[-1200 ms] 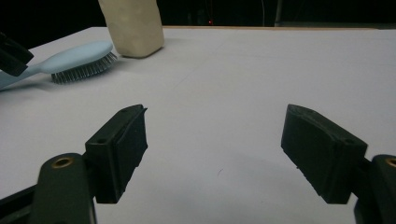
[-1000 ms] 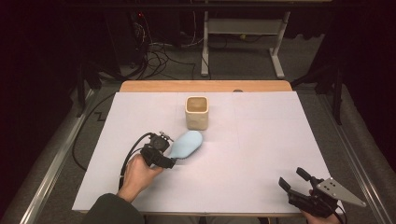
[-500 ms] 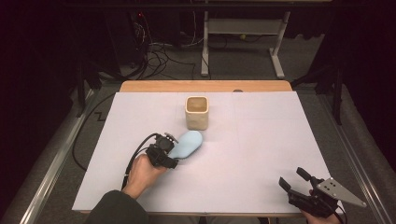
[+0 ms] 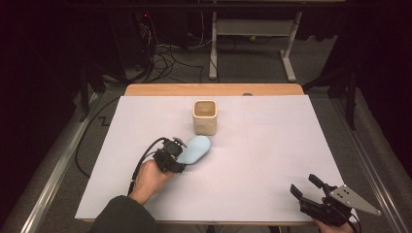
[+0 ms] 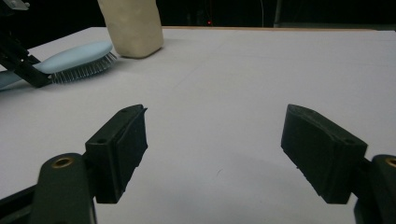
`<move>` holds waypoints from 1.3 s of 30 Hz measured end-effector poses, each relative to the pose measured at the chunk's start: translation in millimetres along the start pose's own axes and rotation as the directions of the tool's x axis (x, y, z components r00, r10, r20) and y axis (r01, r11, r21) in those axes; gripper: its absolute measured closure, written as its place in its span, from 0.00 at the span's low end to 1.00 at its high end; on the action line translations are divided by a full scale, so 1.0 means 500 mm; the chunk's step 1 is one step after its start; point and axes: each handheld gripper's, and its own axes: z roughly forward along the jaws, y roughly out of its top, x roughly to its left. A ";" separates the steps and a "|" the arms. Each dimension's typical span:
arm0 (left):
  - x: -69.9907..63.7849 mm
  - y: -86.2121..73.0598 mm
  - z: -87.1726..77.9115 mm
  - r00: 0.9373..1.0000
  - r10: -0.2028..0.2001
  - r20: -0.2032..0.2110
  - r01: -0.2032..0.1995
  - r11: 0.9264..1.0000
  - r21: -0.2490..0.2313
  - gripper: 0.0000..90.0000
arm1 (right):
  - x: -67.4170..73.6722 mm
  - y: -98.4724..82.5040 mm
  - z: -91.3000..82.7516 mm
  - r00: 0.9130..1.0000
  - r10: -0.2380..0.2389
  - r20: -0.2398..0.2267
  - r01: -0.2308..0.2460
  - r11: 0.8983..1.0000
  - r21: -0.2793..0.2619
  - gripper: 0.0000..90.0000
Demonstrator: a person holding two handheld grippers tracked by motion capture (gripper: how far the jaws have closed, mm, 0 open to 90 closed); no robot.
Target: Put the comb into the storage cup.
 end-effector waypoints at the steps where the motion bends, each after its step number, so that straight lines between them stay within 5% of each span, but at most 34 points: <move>1: 0.000 0.001 -0.001 1.000 0.004 0.000 -0.004 1.000 0.008 0.69 | 0.000 0.000 0.000 1.000 0.000 0.000 0.000 1.000 0.000 0.26; 27: -0.009 0.001 -0.003 0.999 0.037 -0.014 -0.036 0.999 0.006 0.77 | 0.000 0.000 0.000 1.000 0.000 -0.002 0.000 1.000 -0.002 0.26; 39: -0.015 -0.010 -0.022 0.998 0.057 -0.018 -0.058 0.997 -0.058 0.77 | 0.000 -0.001 0.002 1.000 -0.005 -0.007 0.005 1.000 0.002 0.26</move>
